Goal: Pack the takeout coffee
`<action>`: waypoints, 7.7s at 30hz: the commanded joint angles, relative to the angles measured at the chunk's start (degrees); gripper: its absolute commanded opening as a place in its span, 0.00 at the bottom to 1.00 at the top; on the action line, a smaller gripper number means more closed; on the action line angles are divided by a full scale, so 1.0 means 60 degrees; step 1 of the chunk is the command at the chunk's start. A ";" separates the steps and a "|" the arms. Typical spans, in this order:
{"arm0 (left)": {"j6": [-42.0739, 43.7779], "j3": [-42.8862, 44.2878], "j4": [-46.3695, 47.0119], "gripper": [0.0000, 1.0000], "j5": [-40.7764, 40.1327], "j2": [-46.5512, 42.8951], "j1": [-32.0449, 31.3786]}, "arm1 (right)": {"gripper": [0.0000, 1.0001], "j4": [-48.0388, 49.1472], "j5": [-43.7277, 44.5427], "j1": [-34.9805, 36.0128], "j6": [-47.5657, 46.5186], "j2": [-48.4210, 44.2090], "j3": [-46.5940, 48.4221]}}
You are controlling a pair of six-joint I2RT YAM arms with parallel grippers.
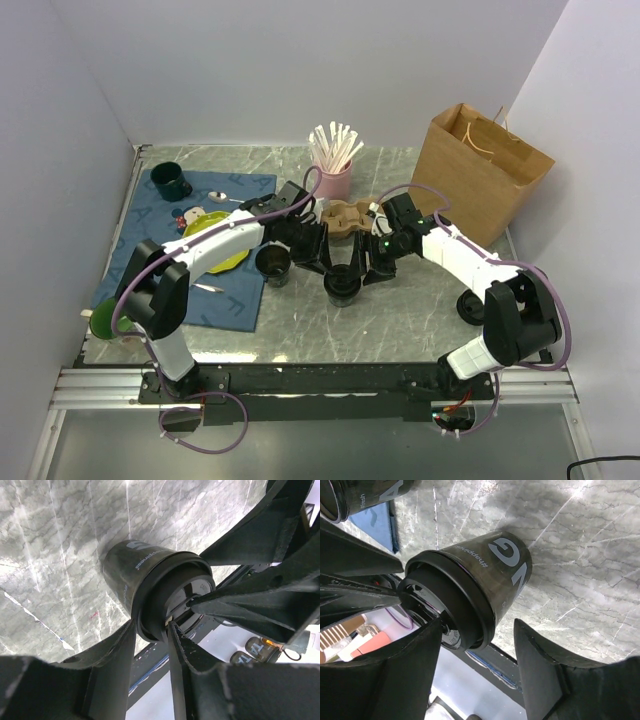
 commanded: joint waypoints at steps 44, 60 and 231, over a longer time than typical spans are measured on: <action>0.0653 -0.0721 0.0597 0.39 -0.1328 0.0752 -0.0289 | 0.49 0.1093 0.0237 0.0074 0.0590 -0.0417 -0.1146; 0.0887 -0.0971 0.0597 0.37 -0.1386 0.0972 -0.0289 | 0.63 -0.0094 0.0017 -0.0658 0.0004 -0.0930 0.0174; -0.0299 -0.0341 0.2135 0.57 0.2613 0.1777 -0.0069 | 0.31 0.3949 -0.2312 -0.2109 0.0326 0.0344 -0.3401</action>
